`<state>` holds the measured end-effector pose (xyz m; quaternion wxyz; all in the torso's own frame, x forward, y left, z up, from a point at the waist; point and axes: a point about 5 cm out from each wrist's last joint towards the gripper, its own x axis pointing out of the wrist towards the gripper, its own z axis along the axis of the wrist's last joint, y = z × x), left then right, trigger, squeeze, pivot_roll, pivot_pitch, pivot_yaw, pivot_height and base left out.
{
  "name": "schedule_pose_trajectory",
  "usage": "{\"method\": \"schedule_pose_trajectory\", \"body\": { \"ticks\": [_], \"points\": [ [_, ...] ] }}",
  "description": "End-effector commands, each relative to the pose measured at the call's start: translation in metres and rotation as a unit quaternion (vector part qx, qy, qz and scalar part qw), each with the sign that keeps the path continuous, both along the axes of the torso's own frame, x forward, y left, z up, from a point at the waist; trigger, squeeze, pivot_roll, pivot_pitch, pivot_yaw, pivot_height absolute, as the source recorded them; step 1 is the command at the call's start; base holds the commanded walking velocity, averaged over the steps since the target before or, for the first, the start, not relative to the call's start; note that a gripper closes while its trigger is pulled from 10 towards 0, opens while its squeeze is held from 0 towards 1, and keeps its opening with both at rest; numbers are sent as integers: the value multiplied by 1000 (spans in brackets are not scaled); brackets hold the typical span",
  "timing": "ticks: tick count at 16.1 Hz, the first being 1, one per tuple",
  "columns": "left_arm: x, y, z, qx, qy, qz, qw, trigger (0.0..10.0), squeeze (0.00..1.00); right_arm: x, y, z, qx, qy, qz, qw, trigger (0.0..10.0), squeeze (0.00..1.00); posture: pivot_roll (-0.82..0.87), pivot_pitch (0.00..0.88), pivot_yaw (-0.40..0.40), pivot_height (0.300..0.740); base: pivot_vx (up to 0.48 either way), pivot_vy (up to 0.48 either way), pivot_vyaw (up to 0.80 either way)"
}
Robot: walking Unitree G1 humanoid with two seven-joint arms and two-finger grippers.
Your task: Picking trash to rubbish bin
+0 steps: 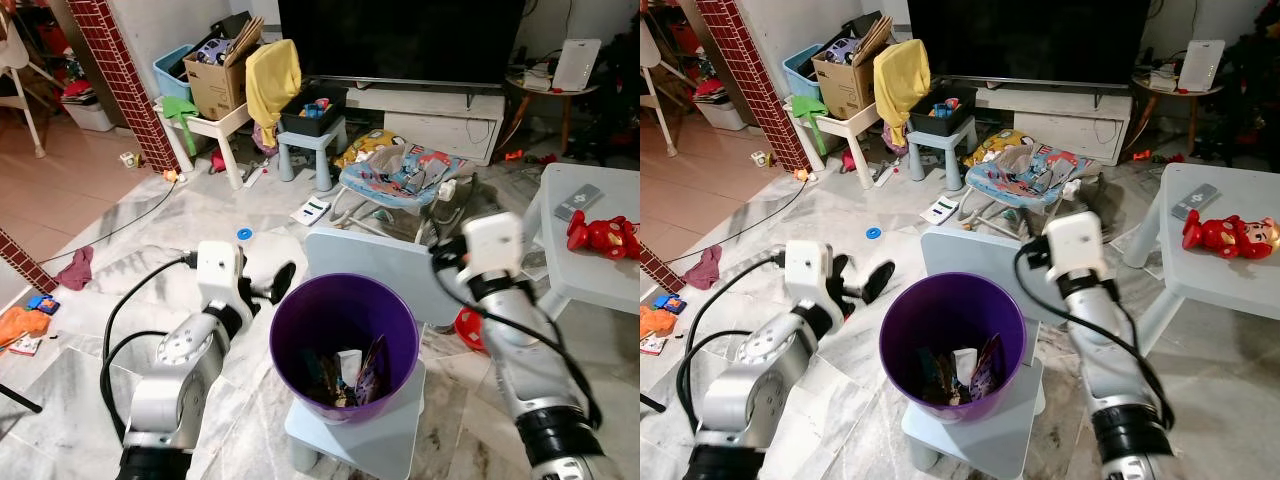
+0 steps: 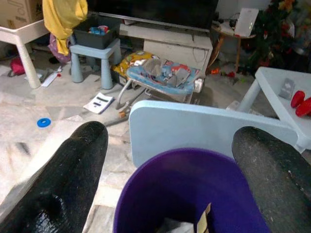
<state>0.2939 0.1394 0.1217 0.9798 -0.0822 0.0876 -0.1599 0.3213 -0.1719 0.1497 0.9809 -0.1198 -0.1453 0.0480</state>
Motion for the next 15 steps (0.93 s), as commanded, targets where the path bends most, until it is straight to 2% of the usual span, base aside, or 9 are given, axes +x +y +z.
{"method": "schedule_pose_trajectory", "body": {
  "ticks": [1,3,5,6,7,10,15],
  "points": [
    [4,3,3,-5,-5,14,1000,10000,0,-2,-2,5,14,2,-4,1000,10000,1000,-4,0,82,740,0,0,0],
    [8,-2,10,-19,-15,19,1000,10000,0,-4,-1,12,23,0,2,1000,10000,1000,-7,0,82,740,0,0,0],
    [14,-7,26,-43,-33,23,998,10000,0,-4,1,24,25,-7,2,1000,10000,1000,-8,0,80,740,0,0,0],
    [15,-8,30,-51,-36,23,998,10000,0,-3,2,27,26,-7,2,1000,10000,753,-7,0,79,740,0,0,0],
    [16,-8,32,-53,-38,24,998,10000,0,-3,3,29,27,-5,2,1000,10000,0,-6,0,79,740,0,0,0],
    [15,-8,28,-57,-25,24,998,10000,0,-4,3,30,30,0,0,1000,10000,0,-5,0,84,740,0,187,0],
    [15,-5,25,-64,-16,27,997,10000,0,-5,5,29,33,7,0,999,10000,0,-3,0,86,740,0,386,0]
  ]
}}
